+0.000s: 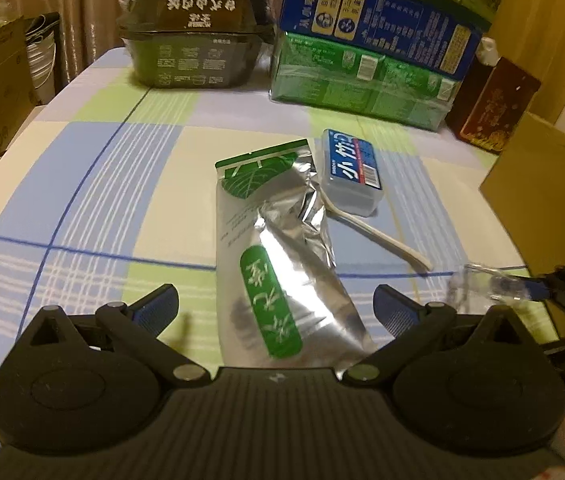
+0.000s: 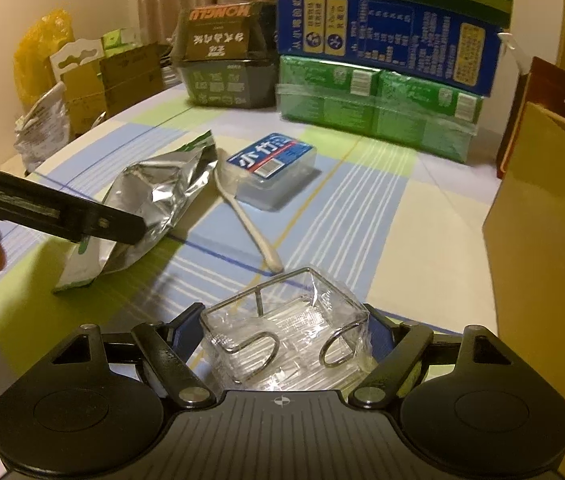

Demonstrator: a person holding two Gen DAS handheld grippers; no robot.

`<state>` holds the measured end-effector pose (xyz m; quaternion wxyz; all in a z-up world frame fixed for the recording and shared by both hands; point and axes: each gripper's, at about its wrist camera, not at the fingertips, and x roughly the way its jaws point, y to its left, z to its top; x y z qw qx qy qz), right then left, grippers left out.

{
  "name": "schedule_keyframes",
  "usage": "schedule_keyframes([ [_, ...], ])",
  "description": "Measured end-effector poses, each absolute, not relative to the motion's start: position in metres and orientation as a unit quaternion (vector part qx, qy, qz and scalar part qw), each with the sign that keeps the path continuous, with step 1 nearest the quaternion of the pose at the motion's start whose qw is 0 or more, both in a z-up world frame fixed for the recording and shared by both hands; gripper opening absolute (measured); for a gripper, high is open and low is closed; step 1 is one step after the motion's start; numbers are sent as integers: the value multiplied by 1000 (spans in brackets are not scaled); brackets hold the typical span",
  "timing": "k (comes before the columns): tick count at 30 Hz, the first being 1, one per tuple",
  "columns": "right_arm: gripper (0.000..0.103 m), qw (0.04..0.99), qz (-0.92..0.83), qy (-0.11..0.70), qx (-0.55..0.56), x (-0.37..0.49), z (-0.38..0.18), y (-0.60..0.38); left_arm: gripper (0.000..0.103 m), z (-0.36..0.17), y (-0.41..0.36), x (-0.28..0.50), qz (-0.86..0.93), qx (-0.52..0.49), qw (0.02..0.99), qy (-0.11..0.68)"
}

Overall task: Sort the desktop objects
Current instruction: 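Lower the left tool onto the silver pouch and close it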

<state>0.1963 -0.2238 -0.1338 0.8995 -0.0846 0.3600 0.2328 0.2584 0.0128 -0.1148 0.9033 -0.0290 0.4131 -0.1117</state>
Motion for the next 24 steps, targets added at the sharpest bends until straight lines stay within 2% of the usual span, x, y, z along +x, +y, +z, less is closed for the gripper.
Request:
schedule_keyframes([
  [6, 78, 901, 217, 367, -80, 198, -135, -230, 100, -120, -6, 289, -122, 8, 890, 440],
  [8, 78, 901, 213, 372, -76, 199, -137, -233, 92, -126, -12, 296, -126, 23, 884, 450],
  [10, 78, 901, 208, 374, -72, 199, -137, -235, 89, -132, -17, 298, -116, 41, 881, 456],
  [11, 78, 902, 207, 374, -70, 199, -136, -235, 82, -135, -19, 298, -112, 50, 880, 459],
  [13, 78, 902, 205, 373, -65, 198, -133, -236, 79, -137, -17, 295, -117, 50, 878, 461],
  [16, 78, 902, 206, 373, -62, 192, -129, -236, 64, -134, -15, 285, -116, 56, 878, 460],
  [24, 78, 897, 202, 391, -33, 158, -114, -245, 58, -119, -10, 218, -136, 46, 862, 486],
])
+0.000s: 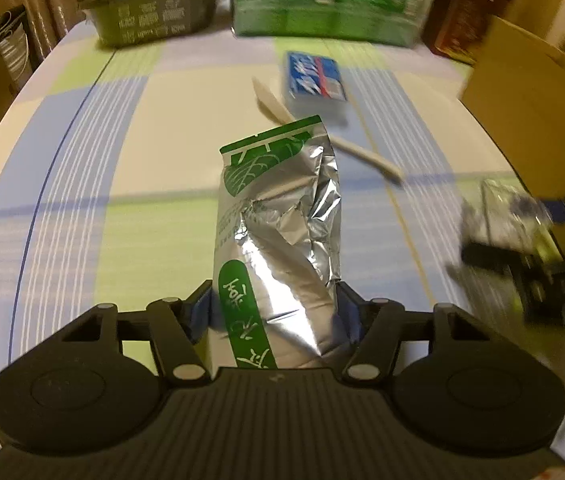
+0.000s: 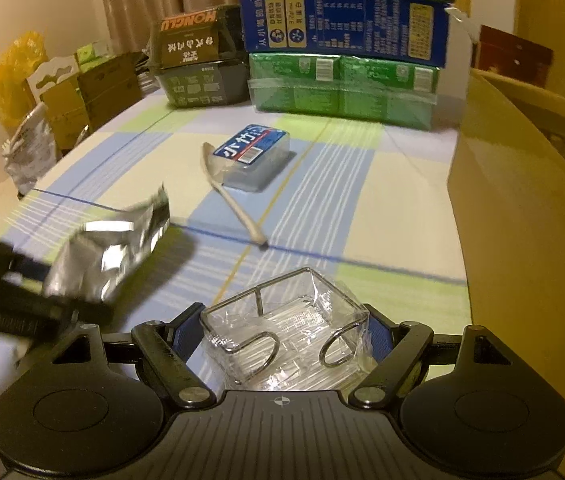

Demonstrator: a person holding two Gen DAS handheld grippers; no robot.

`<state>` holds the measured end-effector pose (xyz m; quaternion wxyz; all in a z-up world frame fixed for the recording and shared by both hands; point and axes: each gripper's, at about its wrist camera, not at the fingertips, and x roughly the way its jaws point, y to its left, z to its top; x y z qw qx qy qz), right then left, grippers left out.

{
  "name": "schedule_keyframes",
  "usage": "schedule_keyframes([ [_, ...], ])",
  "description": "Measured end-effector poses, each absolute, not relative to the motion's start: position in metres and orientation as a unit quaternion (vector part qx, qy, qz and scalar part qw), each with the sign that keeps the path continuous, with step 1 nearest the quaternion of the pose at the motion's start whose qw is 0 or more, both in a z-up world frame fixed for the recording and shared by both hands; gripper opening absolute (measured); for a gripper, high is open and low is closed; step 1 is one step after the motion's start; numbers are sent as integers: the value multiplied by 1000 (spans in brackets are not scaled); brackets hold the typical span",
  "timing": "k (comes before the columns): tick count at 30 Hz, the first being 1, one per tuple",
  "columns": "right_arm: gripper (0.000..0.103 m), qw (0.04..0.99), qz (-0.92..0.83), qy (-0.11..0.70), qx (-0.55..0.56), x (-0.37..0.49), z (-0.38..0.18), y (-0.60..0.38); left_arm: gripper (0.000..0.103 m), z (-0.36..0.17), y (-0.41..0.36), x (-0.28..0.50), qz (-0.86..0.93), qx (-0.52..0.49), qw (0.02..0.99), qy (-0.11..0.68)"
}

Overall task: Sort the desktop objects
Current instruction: 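Lower the left tool onto the silver pouch and close it, then carry the silver pouch and clear plastic holder over the cardboard box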

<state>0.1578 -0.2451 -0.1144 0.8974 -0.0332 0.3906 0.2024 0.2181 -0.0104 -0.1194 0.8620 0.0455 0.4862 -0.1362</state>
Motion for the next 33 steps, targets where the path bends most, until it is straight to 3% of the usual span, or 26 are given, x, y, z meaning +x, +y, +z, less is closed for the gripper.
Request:
schedule_keyframes([
  [6, 78, 889, 204, 409, -37, 104, -106, -247, 60, -107, -13, 153, -155, 61, 855, 491],
  [11, 78, 881, 202, 426, -39, 74, -113, -248, 77, -103, -14, 136, -166, 62, 854, 489],
  [14, 78, 881, 191, 431, -36, 68, -117, -250, 80, -107, -19, 140, -172, 76, 851, 491],
  [25, 78, 882, 190, 429, -26, 75, -121, -248, 81, -126, -27, 169, -179, 109, 834, 511],
  [27, 78, 883, 191, 429, -25, 76, -121, -247, 81, -126, -27, 170, -178, 108, 834, 511],
  [33, 78, 884, 188, 427, -23, 76, -121, -248, 57, -121, -27, 164, -180, 110, 837, 505],
])
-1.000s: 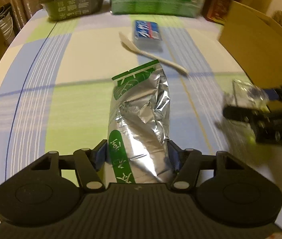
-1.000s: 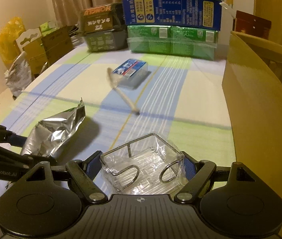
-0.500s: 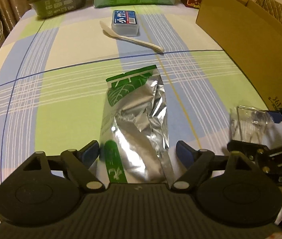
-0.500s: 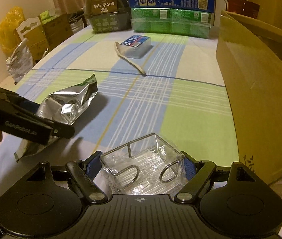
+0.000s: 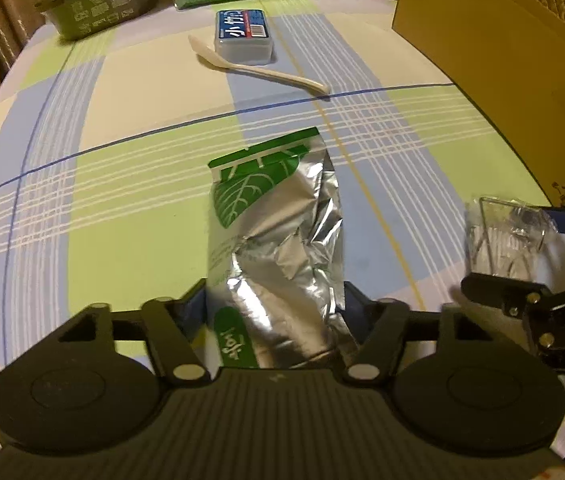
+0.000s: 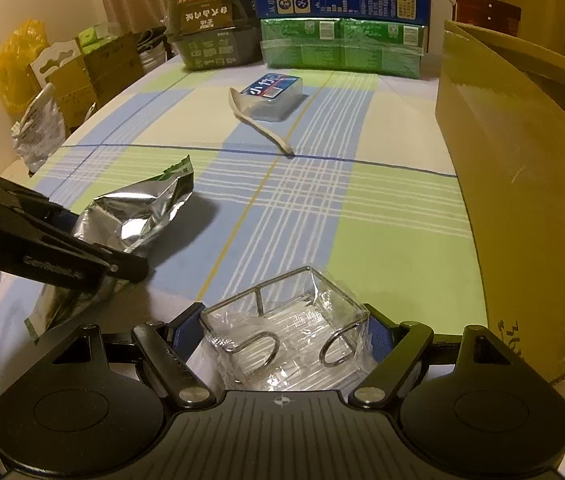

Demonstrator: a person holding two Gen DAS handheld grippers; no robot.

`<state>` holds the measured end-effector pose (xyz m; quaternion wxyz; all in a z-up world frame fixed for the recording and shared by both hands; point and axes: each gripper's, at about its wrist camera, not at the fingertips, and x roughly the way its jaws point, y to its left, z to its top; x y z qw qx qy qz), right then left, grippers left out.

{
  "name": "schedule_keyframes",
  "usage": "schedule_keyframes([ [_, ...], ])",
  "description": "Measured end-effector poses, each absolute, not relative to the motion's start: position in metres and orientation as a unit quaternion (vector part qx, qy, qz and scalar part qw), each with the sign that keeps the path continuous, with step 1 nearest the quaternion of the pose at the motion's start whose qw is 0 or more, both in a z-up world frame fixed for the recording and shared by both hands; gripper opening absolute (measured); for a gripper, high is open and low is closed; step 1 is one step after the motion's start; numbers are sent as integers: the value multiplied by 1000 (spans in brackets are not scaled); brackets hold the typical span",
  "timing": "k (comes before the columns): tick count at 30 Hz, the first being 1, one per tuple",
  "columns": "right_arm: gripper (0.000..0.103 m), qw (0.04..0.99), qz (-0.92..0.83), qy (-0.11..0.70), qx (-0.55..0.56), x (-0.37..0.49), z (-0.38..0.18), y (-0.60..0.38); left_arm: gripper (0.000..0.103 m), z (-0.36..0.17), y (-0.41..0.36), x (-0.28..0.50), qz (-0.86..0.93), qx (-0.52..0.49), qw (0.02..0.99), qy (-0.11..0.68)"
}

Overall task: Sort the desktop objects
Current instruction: 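Carry the silver pouch and clear plastic holder over the cardboard box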

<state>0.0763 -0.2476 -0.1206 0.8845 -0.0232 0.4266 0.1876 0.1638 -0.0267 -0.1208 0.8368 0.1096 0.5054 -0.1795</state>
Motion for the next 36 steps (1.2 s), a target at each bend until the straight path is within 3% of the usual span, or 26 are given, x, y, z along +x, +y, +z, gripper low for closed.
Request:
schedule_keyframes([
  [2, 78, 887, 184, 424, -21, 76, -120, -249, 49, -118, -24, 162, -181, 98, 838, 506],
  [7, 78, 894, 177, 412, -16, 76, -116, -252, 45, -113, -22, 154, -184, 84, 840, 504],
  [36, 78, 920, 150, 361, 34, 16, -44, -284, 45, -36, -46, 74, -191, 33, 866, 461],
])
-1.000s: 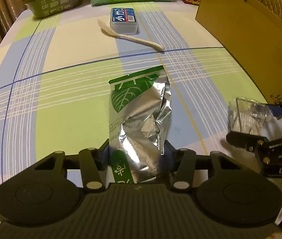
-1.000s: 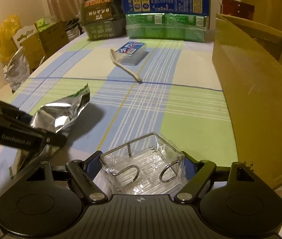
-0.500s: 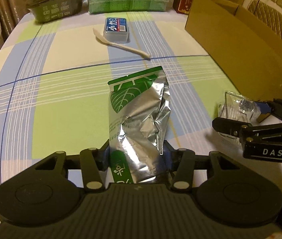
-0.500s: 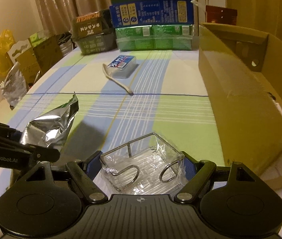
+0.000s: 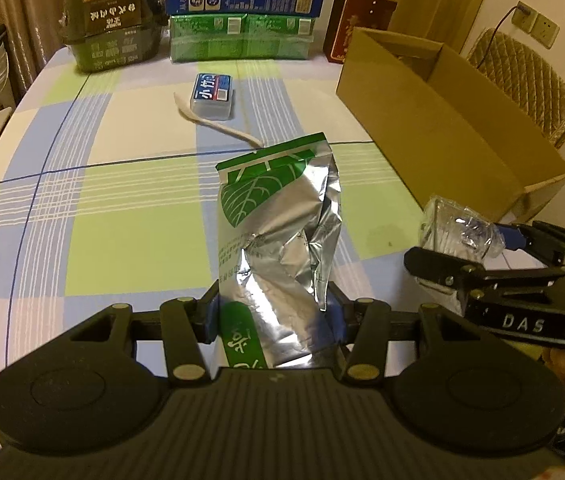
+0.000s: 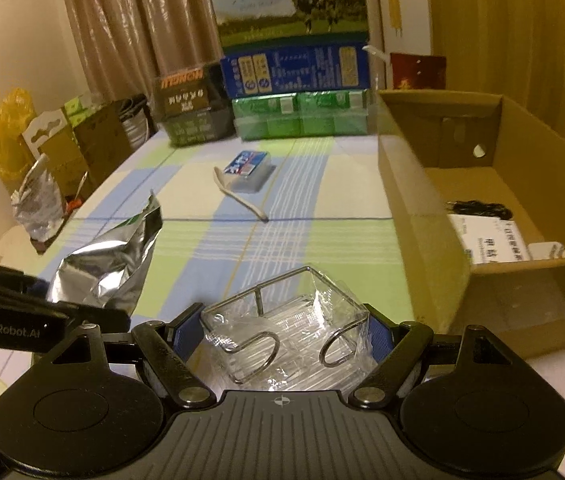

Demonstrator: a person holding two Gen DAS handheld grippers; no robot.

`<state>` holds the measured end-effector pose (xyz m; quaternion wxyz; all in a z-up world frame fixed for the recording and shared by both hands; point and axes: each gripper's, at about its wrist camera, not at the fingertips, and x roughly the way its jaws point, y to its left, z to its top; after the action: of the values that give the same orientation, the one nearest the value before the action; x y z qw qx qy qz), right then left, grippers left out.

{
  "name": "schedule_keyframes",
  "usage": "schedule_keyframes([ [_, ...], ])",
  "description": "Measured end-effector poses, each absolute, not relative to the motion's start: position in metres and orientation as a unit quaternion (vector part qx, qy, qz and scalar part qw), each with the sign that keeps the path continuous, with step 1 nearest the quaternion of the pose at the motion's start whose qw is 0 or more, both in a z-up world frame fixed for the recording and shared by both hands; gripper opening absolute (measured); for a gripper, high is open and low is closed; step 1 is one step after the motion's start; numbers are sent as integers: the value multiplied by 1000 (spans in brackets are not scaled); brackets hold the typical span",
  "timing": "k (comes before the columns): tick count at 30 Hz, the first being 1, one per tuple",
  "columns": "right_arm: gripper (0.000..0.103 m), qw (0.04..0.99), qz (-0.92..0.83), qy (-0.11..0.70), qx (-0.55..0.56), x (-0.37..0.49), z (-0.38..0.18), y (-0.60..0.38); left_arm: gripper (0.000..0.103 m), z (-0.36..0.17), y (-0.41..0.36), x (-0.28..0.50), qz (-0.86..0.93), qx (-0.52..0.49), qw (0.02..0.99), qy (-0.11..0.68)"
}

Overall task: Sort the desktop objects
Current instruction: 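Carry the silver pouch and clear plastic holder over the cardboard box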

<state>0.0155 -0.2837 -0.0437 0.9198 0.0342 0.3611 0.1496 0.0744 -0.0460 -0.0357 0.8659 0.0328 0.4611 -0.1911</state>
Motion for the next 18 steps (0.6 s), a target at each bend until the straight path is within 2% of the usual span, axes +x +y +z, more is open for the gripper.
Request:
schedule_keyframes([
  [18, 78, 931, 136, 334, 49, -10, -9, -310, 45, -6, -59, 40, -191, 36, 874, 445],
])
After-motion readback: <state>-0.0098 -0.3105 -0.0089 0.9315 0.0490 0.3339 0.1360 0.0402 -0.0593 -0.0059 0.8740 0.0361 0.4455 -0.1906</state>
